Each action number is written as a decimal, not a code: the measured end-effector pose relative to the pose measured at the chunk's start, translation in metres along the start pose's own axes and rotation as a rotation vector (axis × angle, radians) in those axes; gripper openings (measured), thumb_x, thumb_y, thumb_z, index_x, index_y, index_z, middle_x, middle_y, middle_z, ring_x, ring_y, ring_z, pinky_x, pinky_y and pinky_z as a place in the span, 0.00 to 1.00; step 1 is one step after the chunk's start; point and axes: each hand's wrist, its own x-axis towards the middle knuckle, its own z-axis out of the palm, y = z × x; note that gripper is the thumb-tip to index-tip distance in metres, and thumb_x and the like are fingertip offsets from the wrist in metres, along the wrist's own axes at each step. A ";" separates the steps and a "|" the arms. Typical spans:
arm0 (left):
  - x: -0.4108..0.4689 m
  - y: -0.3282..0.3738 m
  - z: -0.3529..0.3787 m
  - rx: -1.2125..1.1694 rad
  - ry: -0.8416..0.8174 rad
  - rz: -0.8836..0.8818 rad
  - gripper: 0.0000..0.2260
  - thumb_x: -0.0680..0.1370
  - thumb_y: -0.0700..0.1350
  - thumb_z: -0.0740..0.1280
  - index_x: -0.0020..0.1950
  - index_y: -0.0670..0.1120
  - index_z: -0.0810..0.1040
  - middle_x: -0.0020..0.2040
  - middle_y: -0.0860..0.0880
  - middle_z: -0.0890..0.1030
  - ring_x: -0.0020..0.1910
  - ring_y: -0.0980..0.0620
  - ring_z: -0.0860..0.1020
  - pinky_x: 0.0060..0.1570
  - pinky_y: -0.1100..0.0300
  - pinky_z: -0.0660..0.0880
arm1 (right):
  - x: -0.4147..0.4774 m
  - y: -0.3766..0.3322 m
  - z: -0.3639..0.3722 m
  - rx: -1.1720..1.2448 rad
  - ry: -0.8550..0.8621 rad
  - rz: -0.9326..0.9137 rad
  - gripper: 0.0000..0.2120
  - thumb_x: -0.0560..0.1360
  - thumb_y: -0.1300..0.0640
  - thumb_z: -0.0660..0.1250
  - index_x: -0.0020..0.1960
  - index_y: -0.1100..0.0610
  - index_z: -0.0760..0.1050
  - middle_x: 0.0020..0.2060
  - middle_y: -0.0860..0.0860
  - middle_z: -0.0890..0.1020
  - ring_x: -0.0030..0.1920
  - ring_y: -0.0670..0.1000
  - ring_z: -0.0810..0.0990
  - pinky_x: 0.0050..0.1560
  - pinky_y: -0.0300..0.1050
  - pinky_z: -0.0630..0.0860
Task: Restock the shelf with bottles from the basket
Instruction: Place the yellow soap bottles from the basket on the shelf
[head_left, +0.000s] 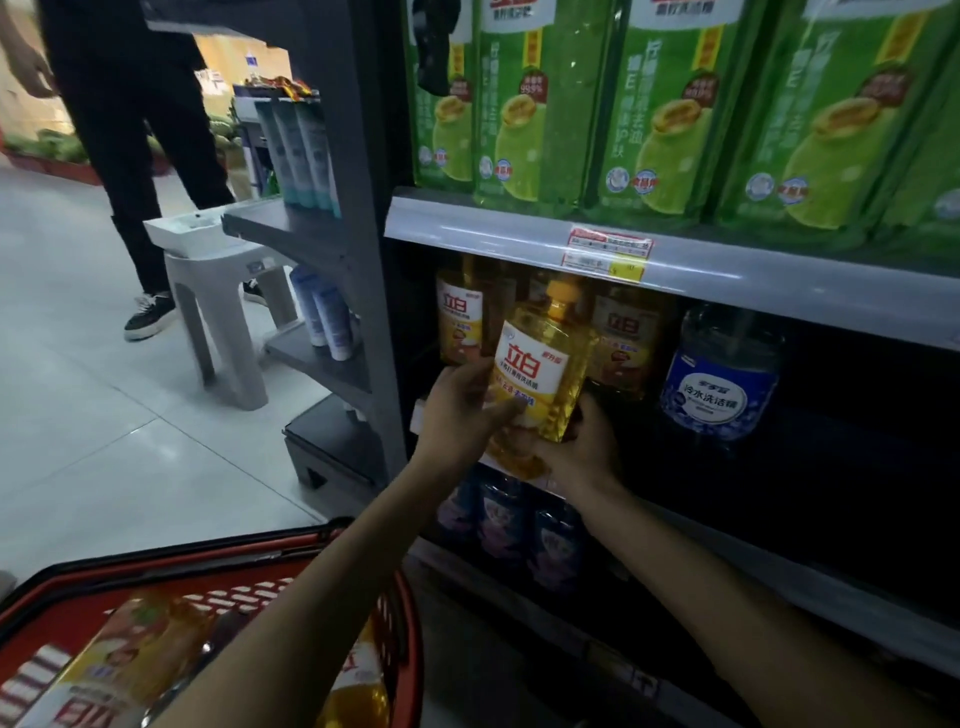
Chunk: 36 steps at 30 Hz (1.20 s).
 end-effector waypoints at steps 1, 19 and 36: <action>0.006 -0.004 0.003 -0.005 0.012 0.010 0.27 0.67 0.60 0.78 0.65 0.56 0.82 0.62 0.47 0.82 0.59 0.51 0.83 0.59 0.47 0.81 | 0.009 0.004 0.002 -0.016 0.025 -0.003 0.29 0.66 0.55 0.84 0.60 0.52 0.73 0.50 0.48 0.82 0.51 0.51 0.83 0.51 0.47 0.80; 0.089 -0.030 0.042 -0.195 0.102 0.060 0.18 0.74 0.44 0.79 0.55 0.64 0.80 0.54 0.56 0.87 0.56 0.57 0.84 0.55 0.48 0.83 | 0.118 0.031 0.019 -0.210 0.290 -0.169 0.21 0.71 0.59 0.79 0.61 0.58 0.75 0.45 0.44 0.78 0.51 0.57 0.82 0.55 0.53 0.79; 0.082 -0.044 0.046 -0.132 0.069 -0.040 0.23 0.74 0.43 0.78 0.69 0.47 0.78 0.62 0.51 0.84 0.62 0.54 0.82 0.58 0.51 0.82 | 0.114 0.039 0.023 -0.257 0.293 -0.045 0.33 0.72 0.56 0.77 0.74 0.54 0.68 0.64 0.56 0.79 0.62 0.58 0.79 0.64 0.53 0.76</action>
